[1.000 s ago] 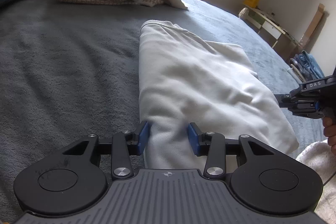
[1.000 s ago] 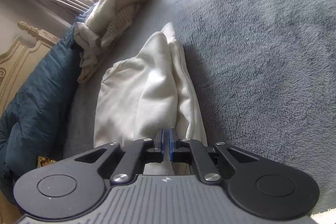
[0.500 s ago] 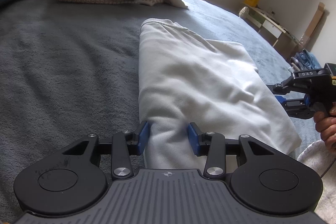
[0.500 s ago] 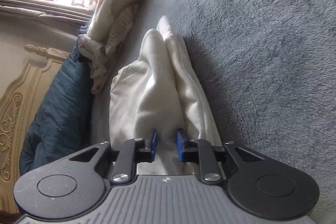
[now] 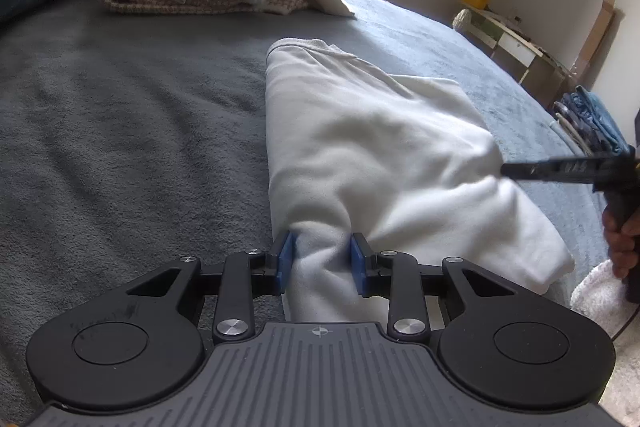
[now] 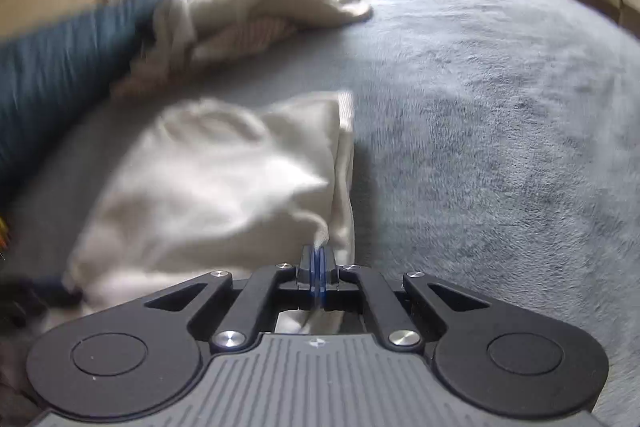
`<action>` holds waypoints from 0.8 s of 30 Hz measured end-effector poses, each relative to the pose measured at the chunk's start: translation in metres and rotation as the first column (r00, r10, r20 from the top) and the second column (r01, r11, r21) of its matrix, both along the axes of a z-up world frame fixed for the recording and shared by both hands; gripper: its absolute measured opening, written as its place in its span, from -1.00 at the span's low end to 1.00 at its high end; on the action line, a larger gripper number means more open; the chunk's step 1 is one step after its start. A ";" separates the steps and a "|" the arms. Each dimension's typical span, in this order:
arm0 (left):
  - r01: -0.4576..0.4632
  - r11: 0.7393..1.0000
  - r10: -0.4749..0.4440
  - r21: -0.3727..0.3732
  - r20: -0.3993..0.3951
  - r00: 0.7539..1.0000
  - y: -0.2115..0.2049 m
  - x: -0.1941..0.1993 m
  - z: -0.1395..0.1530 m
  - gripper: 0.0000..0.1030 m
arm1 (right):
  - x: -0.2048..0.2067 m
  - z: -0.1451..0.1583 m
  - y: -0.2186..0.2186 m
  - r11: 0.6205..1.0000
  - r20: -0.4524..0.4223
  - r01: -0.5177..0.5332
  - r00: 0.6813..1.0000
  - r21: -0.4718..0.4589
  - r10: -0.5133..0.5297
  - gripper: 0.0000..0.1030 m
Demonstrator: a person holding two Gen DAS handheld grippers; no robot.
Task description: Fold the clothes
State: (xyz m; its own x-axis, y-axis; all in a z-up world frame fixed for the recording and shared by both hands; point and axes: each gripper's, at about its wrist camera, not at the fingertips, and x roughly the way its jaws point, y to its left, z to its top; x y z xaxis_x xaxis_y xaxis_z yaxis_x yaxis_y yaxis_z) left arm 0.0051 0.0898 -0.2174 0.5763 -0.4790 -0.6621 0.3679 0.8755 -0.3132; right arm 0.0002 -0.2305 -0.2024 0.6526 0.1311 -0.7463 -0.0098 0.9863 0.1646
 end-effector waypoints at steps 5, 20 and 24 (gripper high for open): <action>0.002 1.000 -0.002 0.013 0.002 1.000 -0.001 0.000 0.000 -0.40 | -0.001 0.002 -0.011 0.998 -0.023 0.062 0.998 0.002 -0.062 -0.97; 0.004 1.000 -0.005 0.015 0.008 1.000 -0.002 0.000 -0.001 -0.38 | 0.079 0.023 -0.029 0.987 0.085 0.040 0.995 0.154 -0.054 -0.28; 0.014 1.000 -0.014 0.014 0.010 1.000 0.000 0.002 -0.002 -0.37 | 0.095 0.019 -0.022 0.997 0.128 0.013 0.992 0.079 -0.023 -0.95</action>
State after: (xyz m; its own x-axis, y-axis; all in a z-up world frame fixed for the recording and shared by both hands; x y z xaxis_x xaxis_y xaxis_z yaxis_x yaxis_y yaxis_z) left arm 0.0071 0.0896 -0.2194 0.5763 -0.4778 -0.6630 0.3830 0.8746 -0.2973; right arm 0.0951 -0.2525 -0.1838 0.7450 0.1730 -0.6442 -0.0186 0.9708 0.2392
